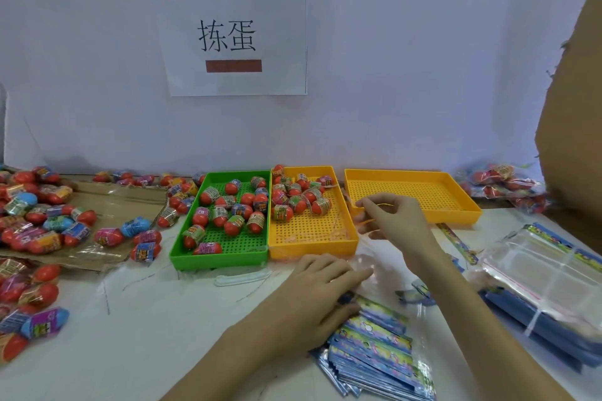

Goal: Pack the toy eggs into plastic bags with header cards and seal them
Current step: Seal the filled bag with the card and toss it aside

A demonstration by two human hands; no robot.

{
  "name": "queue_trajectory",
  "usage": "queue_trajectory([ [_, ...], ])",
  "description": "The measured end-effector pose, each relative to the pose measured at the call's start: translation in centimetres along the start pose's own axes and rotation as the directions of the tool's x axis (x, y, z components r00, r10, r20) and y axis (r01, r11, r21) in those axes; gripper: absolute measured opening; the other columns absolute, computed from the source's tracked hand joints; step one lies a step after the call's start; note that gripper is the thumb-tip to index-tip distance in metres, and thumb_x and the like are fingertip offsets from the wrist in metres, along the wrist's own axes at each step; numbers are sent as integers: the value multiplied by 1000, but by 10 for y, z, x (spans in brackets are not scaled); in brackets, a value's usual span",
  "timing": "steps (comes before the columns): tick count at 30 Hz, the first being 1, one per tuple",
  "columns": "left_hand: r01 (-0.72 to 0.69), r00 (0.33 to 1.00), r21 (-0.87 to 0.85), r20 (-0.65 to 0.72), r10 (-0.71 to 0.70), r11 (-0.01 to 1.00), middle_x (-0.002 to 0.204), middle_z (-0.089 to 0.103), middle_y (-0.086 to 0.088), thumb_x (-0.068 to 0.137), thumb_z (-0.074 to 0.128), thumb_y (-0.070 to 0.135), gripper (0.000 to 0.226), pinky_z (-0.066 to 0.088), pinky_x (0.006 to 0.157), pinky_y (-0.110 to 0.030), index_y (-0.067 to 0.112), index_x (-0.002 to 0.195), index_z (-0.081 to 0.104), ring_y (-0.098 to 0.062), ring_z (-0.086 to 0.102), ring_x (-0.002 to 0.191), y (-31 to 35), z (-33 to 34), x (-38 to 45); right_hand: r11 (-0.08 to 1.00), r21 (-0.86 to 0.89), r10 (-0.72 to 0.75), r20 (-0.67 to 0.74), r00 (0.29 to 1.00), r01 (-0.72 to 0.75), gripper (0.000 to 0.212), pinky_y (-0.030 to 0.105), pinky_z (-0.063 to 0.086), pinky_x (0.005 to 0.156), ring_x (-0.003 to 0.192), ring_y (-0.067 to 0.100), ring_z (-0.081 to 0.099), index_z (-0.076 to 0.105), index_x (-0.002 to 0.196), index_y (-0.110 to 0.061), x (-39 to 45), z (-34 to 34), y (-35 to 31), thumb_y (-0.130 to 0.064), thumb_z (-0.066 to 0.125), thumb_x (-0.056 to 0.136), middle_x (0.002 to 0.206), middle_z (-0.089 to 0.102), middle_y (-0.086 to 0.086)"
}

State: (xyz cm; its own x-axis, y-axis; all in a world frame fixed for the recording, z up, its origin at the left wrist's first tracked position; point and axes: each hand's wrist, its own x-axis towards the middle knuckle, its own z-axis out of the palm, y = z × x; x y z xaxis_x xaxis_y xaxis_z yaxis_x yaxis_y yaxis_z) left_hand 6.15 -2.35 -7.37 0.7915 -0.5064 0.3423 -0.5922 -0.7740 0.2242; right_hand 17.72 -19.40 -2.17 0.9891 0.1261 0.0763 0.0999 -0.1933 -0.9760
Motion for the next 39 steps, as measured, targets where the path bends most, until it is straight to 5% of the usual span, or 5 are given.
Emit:
queue_trajectory([
  [7, -100, 988, 54, -111, 106, 994, 107, 66, 1, 101, 62, 42, 30, 46, 84, -36, 20, 114, 78, -21, 58, 102, -9, 0, 1, 958, -257, -140, -38, 989, 125, 14, 23, 55, 54, 57, 18, 71, 73, 92, -11, 2, 0, 3, -12, 62, 102, 69, 75, 2],
  [23, 27, 981, -91, -188, -44, 995, 107, 67, -1, 101, 65, 20, 12, 39, 95, -29, 9, 101, 71, -17, 52, 107, -8, -11, -1, 909, -311, -290, 10, 957, 278, 15, 17, 50, 53, 49, 10, 65, 71, 89, -22, 0, 10, 1, -24, 64, 102, 62, 71, -8],
  [28, 71, 922, -215, -359, -147, 974, 94, 70, 4, 100, 68, 16, 6, 49, 83, -28, 12, 99, 71, -13, 61, 94, -9, -20, -2, 961, 77, -276, 291, 916, 265, 31, 27, 53, 63, 67, 19, 66, 78, 101, -16, -7, 4, -17, -42, 59, 102, 77, 74, 4],
  [35, 178, 595, -791, -387, -704, 585, 83, 75, -5, 104, 58, 16, 12, 61, 74, -32, 12, 103, 69, -22, 73, 76, -26, -34, -4, 982, 121, -189, 714, 674, 147, 48, 41, 54, 104, 125, 26, 66, 62, 138, -20, -8, -15, -23, -48, 60, 99, 132, 70, 6],
  [39, 147, 543, -914, -246, -803, 379, 87, 77, -10, 107, 54, 12, 16, 60, 73, -31, 6, 116, 66, -28, 74, 79, -33, -37, -4, 980, 160, -183, 527, 830, 116, 26, 35, 61, 87, 104, 30, 75, 69, 123, -6, -8, -7, -20, -17, 65, 100, 112, 77, 12],
])
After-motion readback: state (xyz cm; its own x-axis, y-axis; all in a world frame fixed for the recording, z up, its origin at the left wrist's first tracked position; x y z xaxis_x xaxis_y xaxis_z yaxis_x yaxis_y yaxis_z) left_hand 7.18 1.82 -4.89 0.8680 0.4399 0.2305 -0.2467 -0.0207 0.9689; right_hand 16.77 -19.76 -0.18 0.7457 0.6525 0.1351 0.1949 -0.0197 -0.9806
